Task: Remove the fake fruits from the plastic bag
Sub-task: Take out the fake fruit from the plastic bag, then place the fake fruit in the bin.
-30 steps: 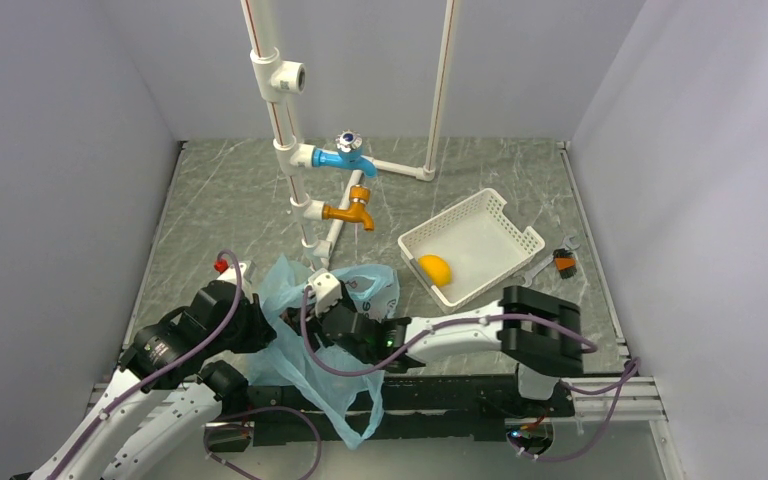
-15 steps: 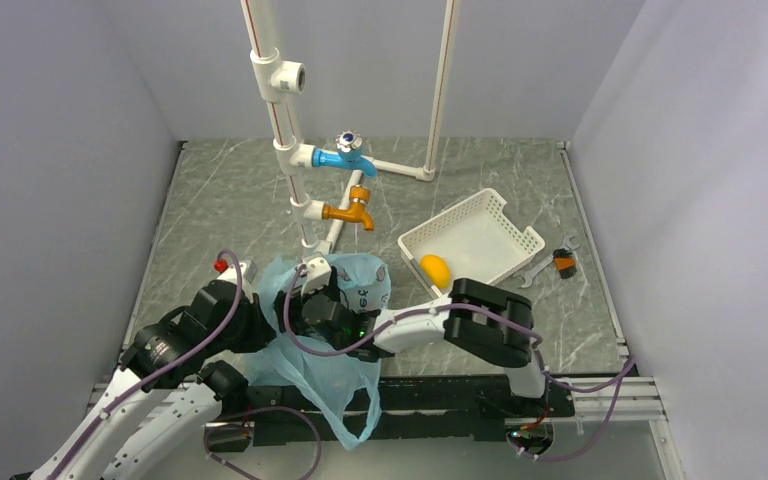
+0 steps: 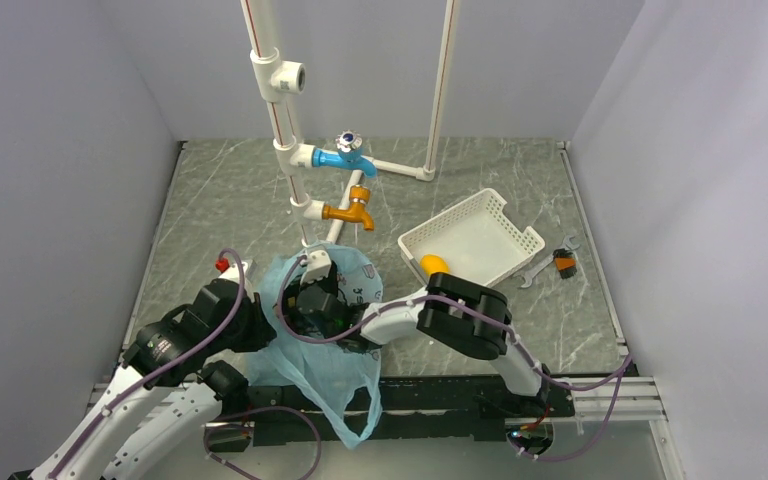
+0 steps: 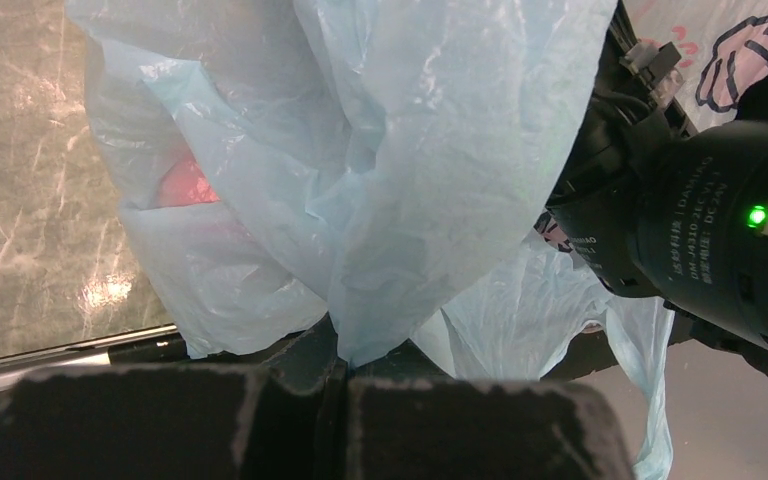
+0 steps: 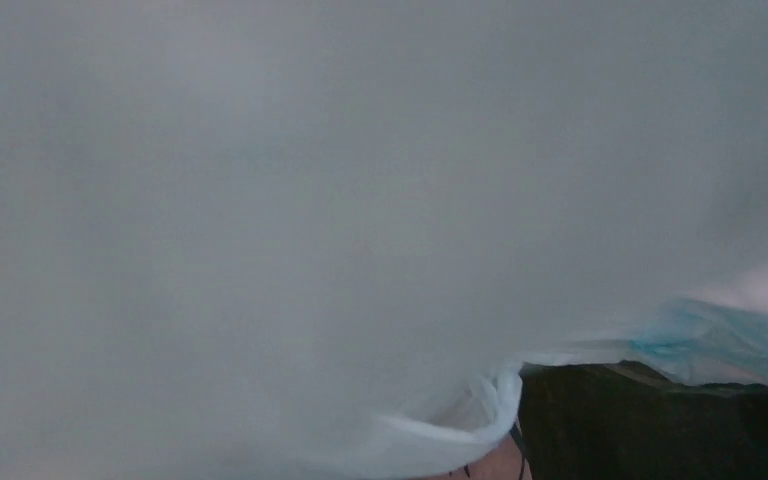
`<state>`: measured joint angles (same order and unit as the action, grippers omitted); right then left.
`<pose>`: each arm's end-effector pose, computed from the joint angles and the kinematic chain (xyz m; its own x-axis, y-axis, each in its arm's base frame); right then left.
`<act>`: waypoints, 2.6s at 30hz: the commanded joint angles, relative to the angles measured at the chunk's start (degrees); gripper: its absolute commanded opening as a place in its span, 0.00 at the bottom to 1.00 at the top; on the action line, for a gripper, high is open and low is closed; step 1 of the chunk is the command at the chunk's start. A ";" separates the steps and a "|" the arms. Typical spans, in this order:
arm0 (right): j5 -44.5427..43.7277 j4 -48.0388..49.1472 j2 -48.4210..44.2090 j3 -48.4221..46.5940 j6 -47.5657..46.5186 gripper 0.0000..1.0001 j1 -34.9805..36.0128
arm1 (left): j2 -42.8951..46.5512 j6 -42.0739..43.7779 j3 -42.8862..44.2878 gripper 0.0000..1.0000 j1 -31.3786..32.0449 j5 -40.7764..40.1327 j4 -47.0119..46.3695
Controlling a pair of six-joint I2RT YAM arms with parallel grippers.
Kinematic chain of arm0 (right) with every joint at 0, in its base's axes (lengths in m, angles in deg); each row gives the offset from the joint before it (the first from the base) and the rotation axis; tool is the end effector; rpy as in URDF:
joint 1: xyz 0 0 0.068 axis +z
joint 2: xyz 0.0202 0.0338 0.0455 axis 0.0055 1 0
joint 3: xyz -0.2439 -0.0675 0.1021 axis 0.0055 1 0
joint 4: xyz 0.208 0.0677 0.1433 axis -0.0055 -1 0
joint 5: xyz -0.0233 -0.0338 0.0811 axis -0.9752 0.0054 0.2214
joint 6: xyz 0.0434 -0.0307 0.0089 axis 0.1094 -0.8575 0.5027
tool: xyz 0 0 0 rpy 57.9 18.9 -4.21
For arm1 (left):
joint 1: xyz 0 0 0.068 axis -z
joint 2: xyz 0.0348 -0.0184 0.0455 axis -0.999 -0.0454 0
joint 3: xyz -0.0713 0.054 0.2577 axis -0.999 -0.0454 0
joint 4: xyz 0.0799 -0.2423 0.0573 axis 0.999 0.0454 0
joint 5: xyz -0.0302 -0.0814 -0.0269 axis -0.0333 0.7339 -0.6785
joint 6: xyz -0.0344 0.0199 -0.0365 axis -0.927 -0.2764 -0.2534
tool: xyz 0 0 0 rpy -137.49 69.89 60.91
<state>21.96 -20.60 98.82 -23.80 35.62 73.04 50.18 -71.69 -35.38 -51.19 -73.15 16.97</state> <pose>0.1533 0.4209 0.1426 -0.3650 0.1076 -0.9248 -0.4767 0.8316 0.2849 0.0654 -0.0452 0.2695 -0.8292 -0.1902 -0.5256 0.0326 0.9222 -0.3853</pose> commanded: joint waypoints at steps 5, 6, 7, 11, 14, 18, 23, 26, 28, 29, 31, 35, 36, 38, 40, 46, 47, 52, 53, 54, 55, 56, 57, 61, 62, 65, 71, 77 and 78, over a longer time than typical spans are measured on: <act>3.09 4.25 1.24 -2.01 -2.42 0.72 -0.77 | -0.48 -0.11 0.34 0.00 0.03 0.00 -0.33; 3.75 4.01 1.01 -1.99 -2.46 0.65 -0.76 | -0.34 -0.19 0.32 0.00 0.03 -0.03 -0.29; 4.28 3.56 0.64 -1.91 -2.51 0.59 -0.66 | -0.23 -0.15 0.31 0.00 0.04 -0.04 -0.33; 7.25 2.41 -2.91 0.25 -4.15 0.41 -0.20 | 0.14 -0.06 0.27 0.00 0.09 -0.01 -0.33; 7.46 1.53 -7.73 3.83 -6.39 0.33 1.03 | 0.15 0.17 0.27 0.00 0.05 0.27 -0.42; 8.99 1.68 -15.15 10.49 -8.11 0.27 2.21 | 0.56 0.26 0.27 0.00 0.07 0.31 -0.51; 12.48 -0.34 -24.03 17.07 -7.10 0.20 2.33 | 1.09 0.30 0.23 0.00 0.04 0.45 -0.51; 17.78 -2.75 -28.08 18.77 -8.20 0.17 2.33 | 1.36 0.43 0.25 0.00 0.06 0.51 -0.60; 20.71 -4.01 -30.12 20.00 -8.51 0.14 2.35 | 1.30 0.48 0.27 0.00 0.04 0.68 -0.64; 21.84 -4.09 -30.89 20.83 -8.54 0.14 2.38 | 1.29 0.56 0.25 0.00 0.05 0.69 -0.68; 23.56 -5.23 -31.93 21.95 -8.55 0.11 2.25 | 1.41 0.49 0.27 0.00 0.09 0.63 -0.68; 24.79 -8.14 -36.61 24.22 -7.96 0.07 2.34 | 1.48 0.52 0.27 0.00 0.08 0.70 -0.68; 24.47 -8.20 -38.28 25.12 -8.14 0.06 2.33 | 1.39 0.56 0.27 0.00 0.08 0.70 -0.68; 23.32 -8.91 -41.97 26.53 -8.89 0.04 2.33 | 1.32 0.44 0.24 0.00 0.09 0.78 -0.68; 21.33 -10.49 -45.93 27.16 -10.32 0.01 2.34 | 1.23 0.46 0.17 0.00 0.09 0.70 -0.70; 13.69 -12.54 -60.28 30.55 -15.91 0.00 2.24 | 1.03 0.46 0.18 0.00 0.06 0.72 -0.68; 11.75 -12.54 -62.71 31.41 -16.67 0.00 2.16 | 1.17 0.48 0.16 0.00 0.06 0.70 -0.68; -0.77 -10.66 -73.76 38.42 -19.62 0.00 1.77 | 0.93 0.40 0.27 0.00 0.09 0.67 -0.68; -4.59 -10.25 -75.08 39.91 -19.09 0.00 1.48 | 0.94 0.47 0.16 0.00 0.06 0.64 -0.68; -7.92 -10.95 -76.08 41.05 -17.53 0.00 0.92 | 0.90 0.47 0.18 0.00 0.07 0.61 -0.68; -10.44 -12.92 -76.96 41.66 -15.36 0.00 -0.04 | 0.89 0.46 0.19 0.00 0.08 0.62 -0.68; -12.06 -15.06 -77.63 42.29 -12.53 0.00 -1.50 | 0.77 0.48 0.19 0.00 0.08 0.73 -0.68; -12.69 -17.08 -78.02 42.72 -9.82 0.00 -3.29 | 0.72 0.44 0.19 0.00 0.03 0.72 -0.68; -12.59 -24.70 -77.08 43.31 0.12 0.00 -11.90 | 0.55 0.39 0.14 0.00 0.08 0.66 -0.68; -13.09 -26.94 -76.30 42.60 1.49 0.00 -13.59 | 0.47 0.46 0.18 0.00 0.09 0.66 -0.73; -16.09 -33.56 -73.62 39.36 3.75 0.00 -17.53 | -0.01 0.56 0.16 0.00 0.03 0.87 -0.77; -18.06 -49.08 -67.99 33.42 16.44 0.00 -22.44 | 0.15 0.28 0.14 0.00 0.08 0.50 -0.60; -14.04 -49.83 -63.68 33.57 18.73 0.09 -24.63 | 0.39 0.29 0.19 0.00 0.05 0.57 -0.60; -13.83 -49.95 -63.51 33.49 19.06 0.13 -24.77 | 0.28 0.38 0.19 0.00 0.07 0.68 -0.67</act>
<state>7.16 -67.13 34.27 11.79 50.02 49.18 50.51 -71.47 -35.38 -51.19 -72.69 17.02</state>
